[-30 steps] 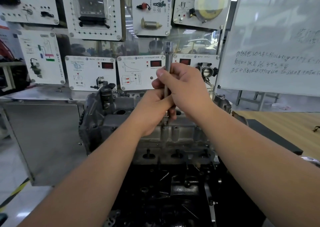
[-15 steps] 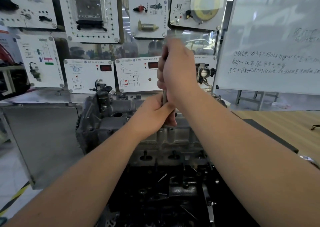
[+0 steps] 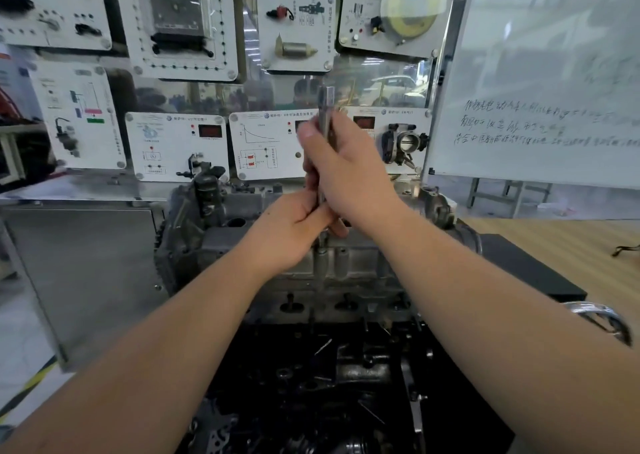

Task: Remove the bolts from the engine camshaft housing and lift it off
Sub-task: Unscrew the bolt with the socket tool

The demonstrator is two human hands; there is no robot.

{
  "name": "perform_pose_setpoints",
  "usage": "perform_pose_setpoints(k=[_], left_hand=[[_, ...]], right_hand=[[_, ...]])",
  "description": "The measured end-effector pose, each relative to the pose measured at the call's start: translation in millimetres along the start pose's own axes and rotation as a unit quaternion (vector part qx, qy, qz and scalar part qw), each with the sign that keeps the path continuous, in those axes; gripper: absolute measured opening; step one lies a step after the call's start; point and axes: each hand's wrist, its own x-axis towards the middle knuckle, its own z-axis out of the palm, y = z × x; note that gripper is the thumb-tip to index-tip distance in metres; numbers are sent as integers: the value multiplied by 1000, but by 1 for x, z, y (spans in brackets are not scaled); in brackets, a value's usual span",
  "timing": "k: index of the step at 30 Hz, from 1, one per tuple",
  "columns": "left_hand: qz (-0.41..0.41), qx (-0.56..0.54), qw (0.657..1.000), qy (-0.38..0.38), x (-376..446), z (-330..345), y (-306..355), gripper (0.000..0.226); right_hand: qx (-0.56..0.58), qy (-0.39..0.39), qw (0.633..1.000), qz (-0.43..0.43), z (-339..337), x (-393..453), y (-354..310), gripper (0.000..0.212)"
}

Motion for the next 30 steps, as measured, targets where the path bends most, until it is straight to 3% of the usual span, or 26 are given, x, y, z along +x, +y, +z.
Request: perform_pose_setpoints(k=[3, 10, 17, 25, 30], left_hand=[[23, -14, 999, 16, -2, 2, 1, 23], [4, -148, 989, 27, -12, 10, -9, 29], [47, -85, 993, 69, -10, 9, -10, 27], [31, -33, 995, 84, -8, 7, -5, 24], [23, -26, 995, 95, -9, 12, -4, 24]], right_hand=[[-90, 7, 996, -19, -7, -9, 19, 23], [-63, -49, 997, -16, 2, -27, 43, 39], [-39, -67, 997, -4, 1, -25, 55, 52], [68, -31, 997, -9, 3, -25, 57, 22], [56, -19, 998, -9, 2, -25, 56, 26]])
